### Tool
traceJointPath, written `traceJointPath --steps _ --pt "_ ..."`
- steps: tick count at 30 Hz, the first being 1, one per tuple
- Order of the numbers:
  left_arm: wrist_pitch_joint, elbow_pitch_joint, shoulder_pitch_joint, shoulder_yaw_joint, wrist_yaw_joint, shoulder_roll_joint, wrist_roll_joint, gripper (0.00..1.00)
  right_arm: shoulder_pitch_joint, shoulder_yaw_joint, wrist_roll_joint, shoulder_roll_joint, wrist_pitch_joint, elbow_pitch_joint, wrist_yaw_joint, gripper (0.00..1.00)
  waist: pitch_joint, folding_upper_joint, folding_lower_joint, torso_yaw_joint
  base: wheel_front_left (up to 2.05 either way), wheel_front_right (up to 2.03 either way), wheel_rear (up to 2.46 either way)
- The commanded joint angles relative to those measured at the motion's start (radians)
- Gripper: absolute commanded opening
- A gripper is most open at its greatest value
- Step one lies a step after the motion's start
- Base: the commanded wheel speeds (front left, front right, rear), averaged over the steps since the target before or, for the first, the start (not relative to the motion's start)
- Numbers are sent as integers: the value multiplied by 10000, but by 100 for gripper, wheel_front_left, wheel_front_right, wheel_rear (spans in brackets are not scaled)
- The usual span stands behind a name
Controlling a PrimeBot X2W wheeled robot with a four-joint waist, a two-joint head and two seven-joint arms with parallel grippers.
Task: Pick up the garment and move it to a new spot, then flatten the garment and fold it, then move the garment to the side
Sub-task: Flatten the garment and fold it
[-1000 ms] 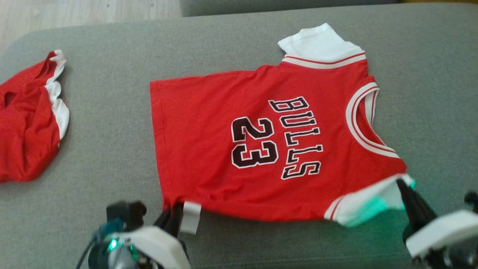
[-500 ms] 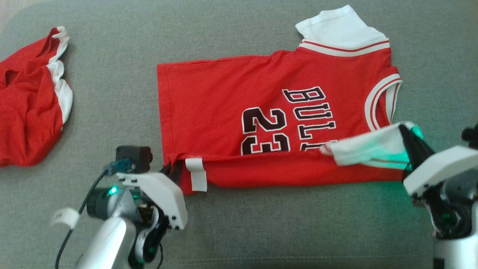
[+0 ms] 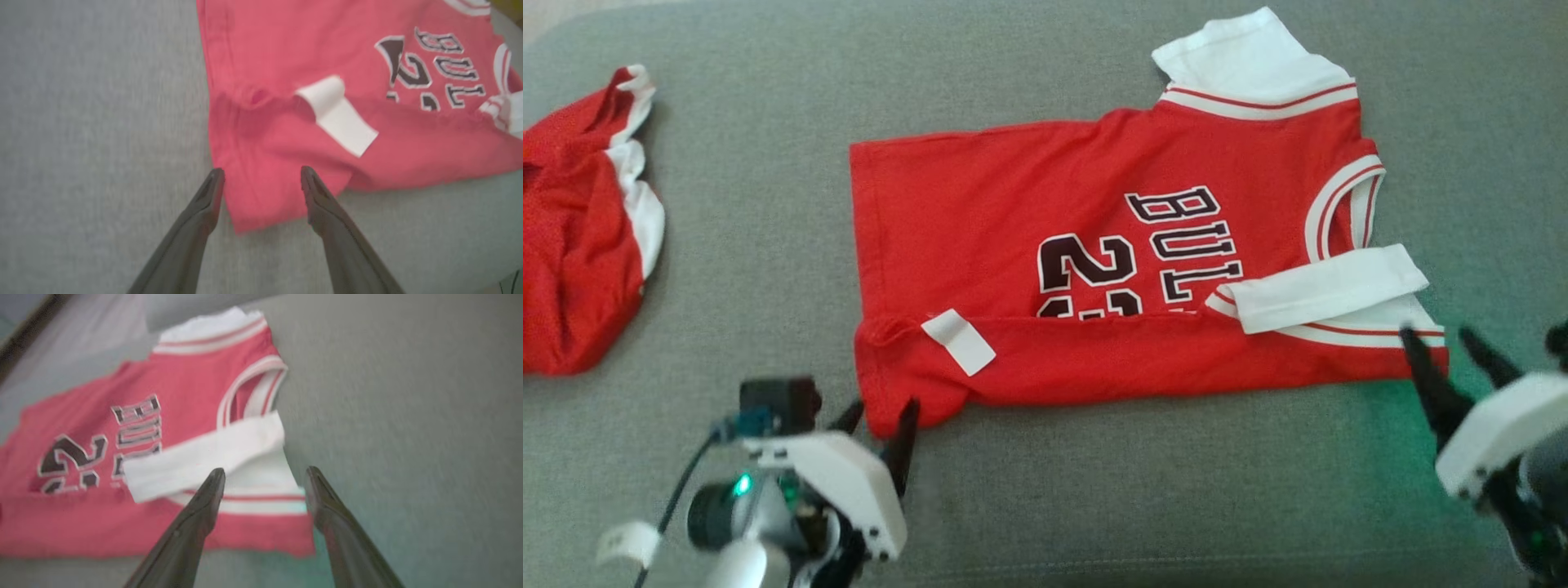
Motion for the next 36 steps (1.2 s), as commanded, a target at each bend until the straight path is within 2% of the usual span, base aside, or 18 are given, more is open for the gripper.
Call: traceJointPath --steps 1,4,9,19,20,21,22,23,24,30,36 --pt "-52 -389 -268 431 84 237 14 100 -209 207 -74 -290 118 -481 77 100 109 0 0 -67 0 0 0" --pt "-110 -415 -107 464 135 229 -41 100 16 247 -308 -600 437 -603 77 100 305 0 0 -94 0 0 0" --pt "-104 -303 -217 481 93 251 -117 100 -203 250 -309 -679 875 -440 77 100 489 0 0 -51 0 0 0" --pt "383 457 -758 103 -329 213 -353 99 -601 924 303 -960 1818 52 77 100 630 0 0 83 0 0 0" --pt "418 503 -808 52 -392 183 -396 65 -612 940 392 -948 1859 75 77 100 636 0 0 84 0 0 0" --pt "432 537 -856 4 -454 153 -431 39 -614 959 499 -936 1918 96 77 100 640 0 0 81 0 0 0" --pt "442 561 -896 -54 -533 132 -464 5 -618 950 618 -911 1973 121 77 82 641 0 0 72 0 0 0" --pt "485 588 -920 -127 -631 129 -501 0 -622 928 728 -886 2030 154 77 27 635 0 0 64 0 0 0" --pt "510 598 -933 -167 -709 132 -547 0 -622 928 844 -887 2091 172 77 0 617 0 0 52 0 0 0" --pt "888 335 -913 -92 -1064 731 -683 0 -727 575 1428 -1112 2464 175 77 0 397 0 0 -8 0 0 0" --pt "2024 -901 -396 96 -1555 1972 -1108 0 -291 -164 2170 -1877 3573 -529 77 0 131 0 0 39 0 0 0"
